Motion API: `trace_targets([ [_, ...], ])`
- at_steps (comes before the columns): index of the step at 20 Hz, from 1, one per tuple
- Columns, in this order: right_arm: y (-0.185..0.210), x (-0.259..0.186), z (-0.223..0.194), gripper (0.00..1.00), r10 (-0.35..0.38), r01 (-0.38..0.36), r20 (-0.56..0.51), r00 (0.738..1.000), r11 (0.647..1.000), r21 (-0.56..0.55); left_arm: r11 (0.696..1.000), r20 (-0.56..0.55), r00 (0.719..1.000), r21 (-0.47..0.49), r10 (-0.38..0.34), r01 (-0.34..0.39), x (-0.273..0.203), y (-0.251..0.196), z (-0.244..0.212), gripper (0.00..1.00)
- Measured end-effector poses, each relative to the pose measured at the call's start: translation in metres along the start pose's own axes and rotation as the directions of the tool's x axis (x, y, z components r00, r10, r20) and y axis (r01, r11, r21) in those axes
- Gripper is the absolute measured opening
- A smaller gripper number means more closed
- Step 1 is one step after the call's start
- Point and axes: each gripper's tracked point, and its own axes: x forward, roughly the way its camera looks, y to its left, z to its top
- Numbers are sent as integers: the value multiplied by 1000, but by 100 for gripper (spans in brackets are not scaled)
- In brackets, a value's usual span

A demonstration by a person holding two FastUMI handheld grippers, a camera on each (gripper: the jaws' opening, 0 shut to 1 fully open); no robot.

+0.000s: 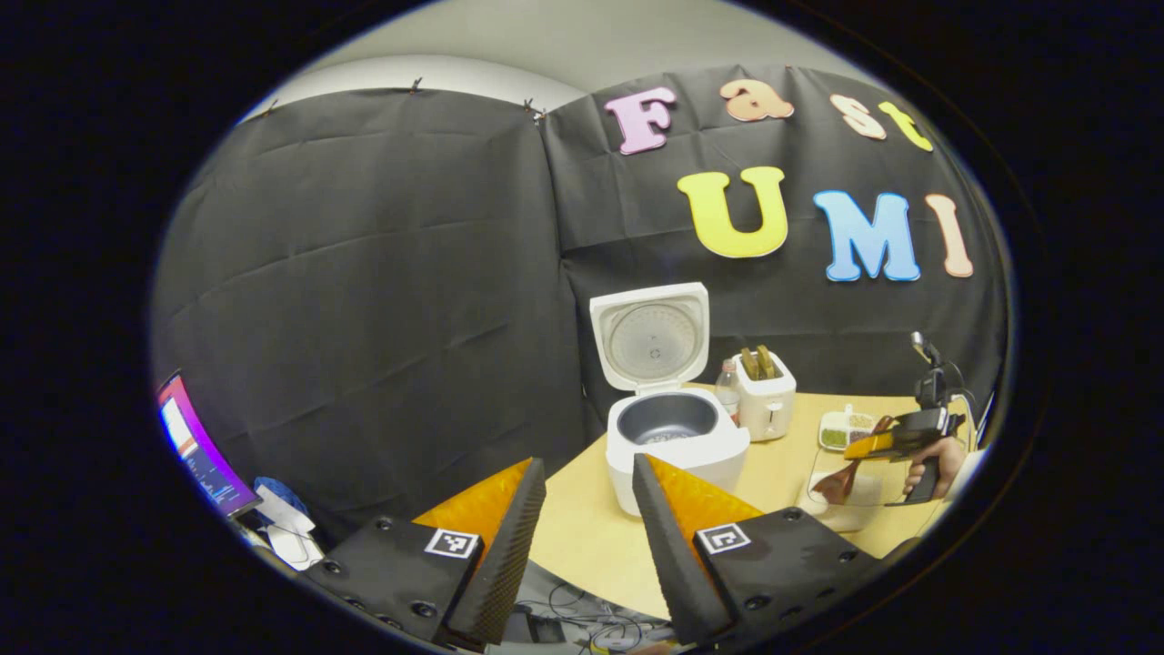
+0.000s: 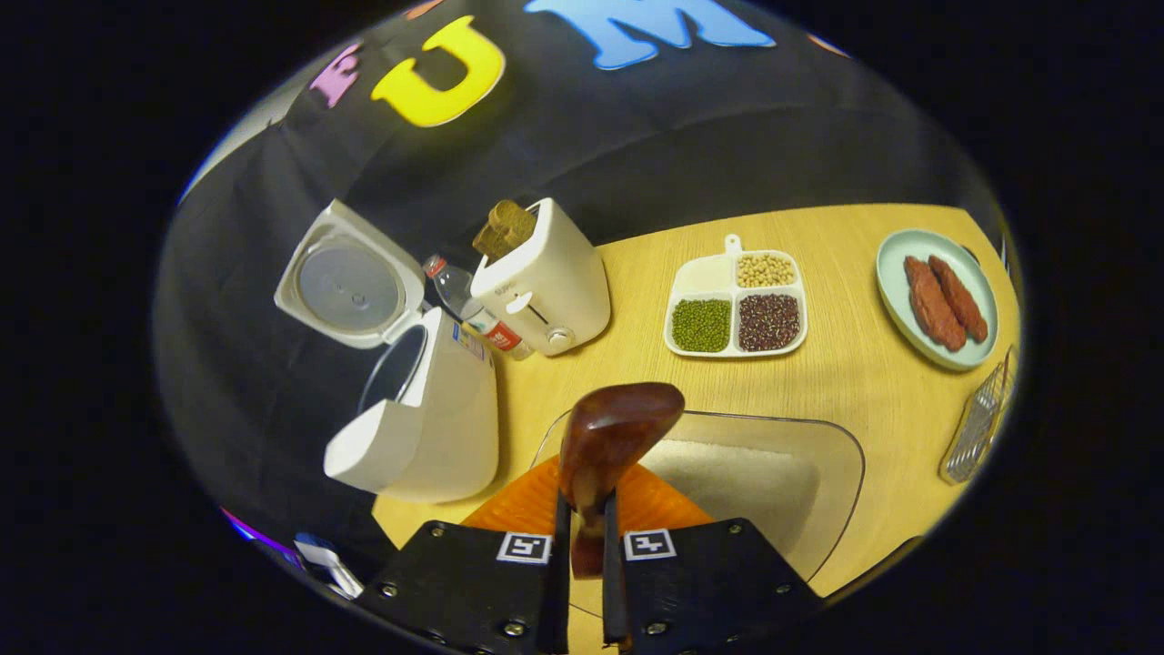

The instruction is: Close the left gripper, press the button to open the rice cooker; take a wooden spoon from the chopstick holder with the right hand, scoop a spoonful of rice and pour it into the rice cooker, then put the wooden spoon back into the chopstick holder.

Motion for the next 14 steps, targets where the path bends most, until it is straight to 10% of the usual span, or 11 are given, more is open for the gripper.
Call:
trace_targets([
  [14, -2, -42, 43, 15, 138, -185, 171, 976, 935, 303, 998, 4, 999, 51, -43, 42, 17, -16, 13, 77],
])
